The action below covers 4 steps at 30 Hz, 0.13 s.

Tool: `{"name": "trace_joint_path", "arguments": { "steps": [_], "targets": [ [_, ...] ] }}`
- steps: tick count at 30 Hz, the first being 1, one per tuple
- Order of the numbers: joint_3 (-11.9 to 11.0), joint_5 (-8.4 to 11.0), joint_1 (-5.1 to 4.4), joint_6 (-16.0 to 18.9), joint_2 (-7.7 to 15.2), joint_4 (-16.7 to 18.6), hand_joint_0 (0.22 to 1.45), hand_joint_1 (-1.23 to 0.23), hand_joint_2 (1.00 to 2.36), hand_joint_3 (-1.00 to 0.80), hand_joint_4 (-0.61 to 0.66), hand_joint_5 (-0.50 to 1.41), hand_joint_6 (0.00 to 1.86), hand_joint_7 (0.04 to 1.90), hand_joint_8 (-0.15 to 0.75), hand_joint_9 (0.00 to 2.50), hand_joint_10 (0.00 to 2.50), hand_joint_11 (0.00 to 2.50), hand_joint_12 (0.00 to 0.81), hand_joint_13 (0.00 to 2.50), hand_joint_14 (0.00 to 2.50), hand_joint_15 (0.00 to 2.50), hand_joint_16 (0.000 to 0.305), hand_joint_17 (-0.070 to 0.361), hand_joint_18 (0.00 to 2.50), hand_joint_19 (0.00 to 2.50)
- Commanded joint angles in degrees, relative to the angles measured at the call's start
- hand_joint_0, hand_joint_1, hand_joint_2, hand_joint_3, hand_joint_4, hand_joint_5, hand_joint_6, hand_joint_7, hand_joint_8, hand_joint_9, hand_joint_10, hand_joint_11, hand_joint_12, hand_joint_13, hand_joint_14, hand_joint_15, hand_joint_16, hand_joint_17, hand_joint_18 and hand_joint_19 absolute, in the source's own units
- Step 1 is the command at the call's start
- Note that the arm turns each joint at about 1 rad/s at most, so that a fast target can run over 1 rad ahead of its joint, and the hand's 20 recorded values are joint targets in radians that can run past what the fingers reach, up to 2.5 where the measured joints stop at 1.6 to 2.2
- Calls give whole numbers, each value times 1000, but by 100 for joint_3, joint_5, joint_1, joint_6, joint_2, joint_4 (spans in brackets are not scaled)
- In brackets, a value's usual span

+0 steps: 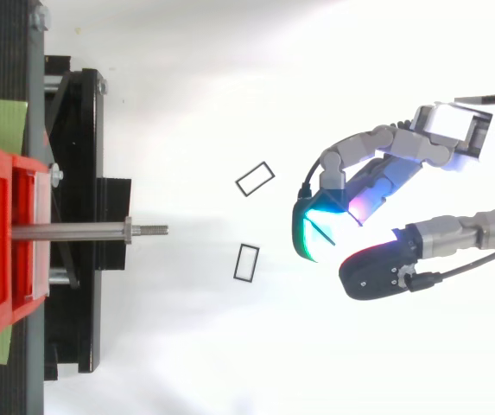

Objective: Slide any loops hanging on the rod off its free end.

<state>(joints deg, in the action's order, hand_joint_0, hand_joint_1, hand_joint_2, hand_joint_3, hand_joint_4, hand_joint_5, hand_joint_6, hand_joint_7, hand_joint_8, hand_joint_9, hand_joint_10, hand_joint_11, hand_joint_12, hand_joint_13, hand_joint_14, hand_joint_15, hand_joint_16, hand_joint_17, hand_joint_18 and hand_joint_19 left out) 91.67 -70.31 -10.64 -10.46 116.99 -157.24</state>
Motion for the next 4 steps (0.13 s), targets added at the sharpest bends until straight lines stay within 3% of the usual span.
{"name": "trace_joint_path", "arguments": {
  "steps": [1, 4],
  "targets": [
    [0, 0, 1, 0, -1, 0, 646, -744, 1019, -55, -21, -152, 918, 1334, 319, 1042, 16, 540, 341, 841, 11, 289, 44, 99, 764, 380],
    [0, 0, 1, 0, -1, 0, 646, -743, 1020, -54, -21, -152, 919, 1326, 320, 1039, 18, 544, 342, 839, 11, 293, 44, 99, 762, 383]
  ]
}}
